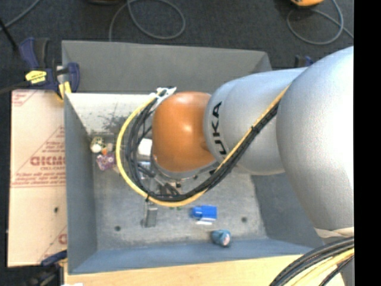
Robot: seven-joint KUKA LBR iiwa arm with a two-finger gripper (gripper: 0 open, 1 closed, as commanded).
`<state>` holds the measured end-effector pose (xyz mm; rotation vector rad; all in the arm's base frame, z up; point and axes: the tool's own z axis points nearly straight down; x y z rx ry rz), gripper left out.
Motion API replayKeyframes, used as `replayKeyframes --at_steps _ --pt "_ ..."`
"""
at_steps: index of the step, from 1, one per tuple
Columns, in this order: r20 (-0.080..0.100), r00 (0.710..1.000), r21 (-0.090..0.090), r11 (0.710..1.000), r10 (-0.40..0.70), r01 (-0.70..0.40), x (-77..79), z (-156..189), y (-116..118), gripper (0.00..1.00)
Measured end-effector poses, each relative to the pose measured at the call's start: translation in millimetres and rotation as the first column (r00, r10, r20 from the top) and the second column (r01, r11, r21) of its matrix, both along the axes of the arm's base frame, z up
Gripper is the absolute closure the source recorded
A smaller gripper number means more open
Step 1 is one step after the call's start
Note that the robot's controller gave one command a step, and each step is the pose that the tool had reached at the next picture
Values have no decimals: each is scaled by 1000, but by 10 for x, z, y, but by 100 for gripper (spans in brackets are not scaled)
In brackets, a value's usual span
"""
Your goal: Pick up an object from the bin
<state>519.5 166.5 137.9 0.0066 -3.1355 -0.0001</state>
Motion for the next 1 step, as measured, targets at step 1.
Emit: replayKeyframes --at_steps 1 --pt "8 1000 2 1000 -4 4 20 45 -5 0"
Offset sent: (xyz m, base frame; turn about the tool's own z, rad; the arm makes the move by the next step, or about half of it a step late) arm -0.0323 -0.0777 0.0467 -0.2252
